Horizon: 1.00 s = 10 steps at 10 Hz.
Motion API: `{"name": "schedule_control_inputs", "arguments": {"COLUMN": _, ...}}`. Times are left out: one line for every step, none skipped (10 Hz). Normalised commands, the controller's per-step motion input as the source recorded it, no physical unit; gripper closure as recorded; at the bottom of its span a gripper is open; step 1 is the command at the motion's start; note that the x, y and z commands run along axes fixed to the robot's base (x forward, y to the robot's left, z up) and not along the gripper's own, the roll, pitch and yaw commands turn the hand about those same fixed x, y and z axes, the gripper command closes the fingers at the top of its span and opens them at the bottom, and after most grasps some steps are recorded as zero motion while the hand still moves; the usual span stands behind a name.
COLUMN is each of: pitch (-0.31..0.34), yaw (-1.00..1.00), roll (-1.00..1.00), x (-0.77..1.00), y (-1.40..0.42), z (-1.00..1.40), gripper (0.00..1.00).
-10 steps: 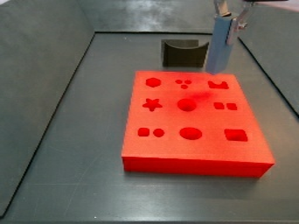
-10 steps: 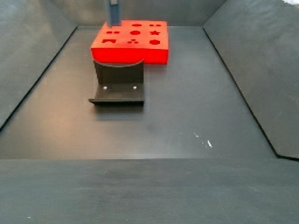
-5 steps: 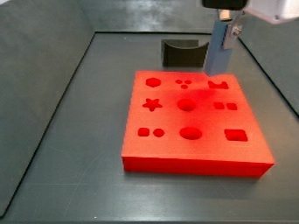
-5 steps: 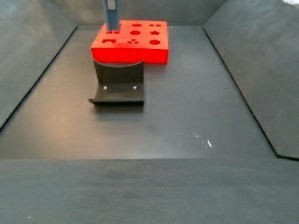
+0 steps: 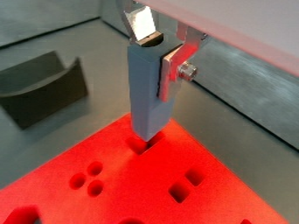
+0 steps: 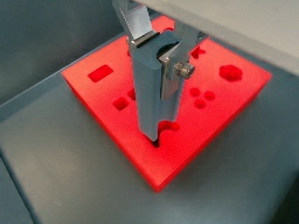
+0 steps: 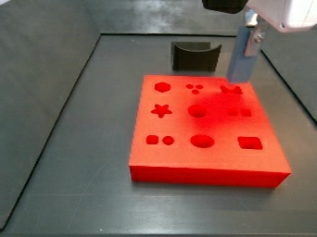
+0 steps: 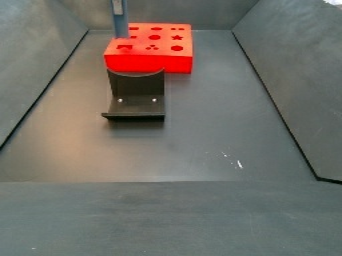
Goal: Insert the arch object.
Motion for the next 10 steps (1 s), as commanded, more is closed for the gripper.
{"name": "schedule_control_inputs", "arguments": {"pitch": 0.001, "yaw": -0.29, "roll": 0.00, "x": 0.05, "y": 0.00, "z": -0.02, "gripper": 1.00}}
{"name": "schedule_control_inputs", "arguments": {"pitch": 0.000, "yaw": -0.07, "roll": 0.00, "x": -0.03, "y": 0.02, "z": -0.01, "gripper": 1.00}}
{"name": "schedule_control_inputs", "arguments": {"pitch": -0.006, "yaw": 0.00, "roll": 0.00, "x": -0.07, "y": 0.00, "z": -0.04, "gripper": 1.00}}
{"name": "schedule_control_inputs", "arguments": {"pitch": -0.024, "yaw": -0.02, "roll": 0.00, "x": -0.03, "y": 0.00, "z": -0.15, "gripper": 1.00}}
{"name": "schedule_control_inputs", "arguments": {"pitch": -0.027, "yaw": -0.08, "roll": 0.04, "x": 0.00, "y": 0.00, "z": -0.23, "gripper": 1.00}}
{"name": "schedule_control_inputs", "arguments": {"pitch": -0.020, "yaw": -0.09, "roll": 0.03, "x": 0.00, "y": 0.00, "z": -0.24, "gripper": 1.00}}
{"name": "schedule_control_inputs", "arguments": {"pitch": -0.014, "yaw": -0.10, "roll": 0.00, "x": 0.00, "y": 0.00, "z": -0.21, "gripper": 1.00}}
{"name": "schedule_control_inputs", "arguments": {"pitch": -0.011, "yaw": -0.10, "roll": 0.00, "x": 0.00, "y": 0.00, "z": -0.22, "gripper": 1.00}}
{"name": "schedule_control_inputs", "arguments": {"pitch": -0.003, "yaw": -0.11, "roll": 0.00, "x": 0.00, "y": 0.00, "z": -0.21, "gripper": 1.00}}
{"name": "schedule_control_inputs", "arguments": {"pitch": -0.006, "yaw": -0.11, "roll": 0.00, "x": 0.00, "y": 0.00, "z": -0.21, "gripper": 1.00}}
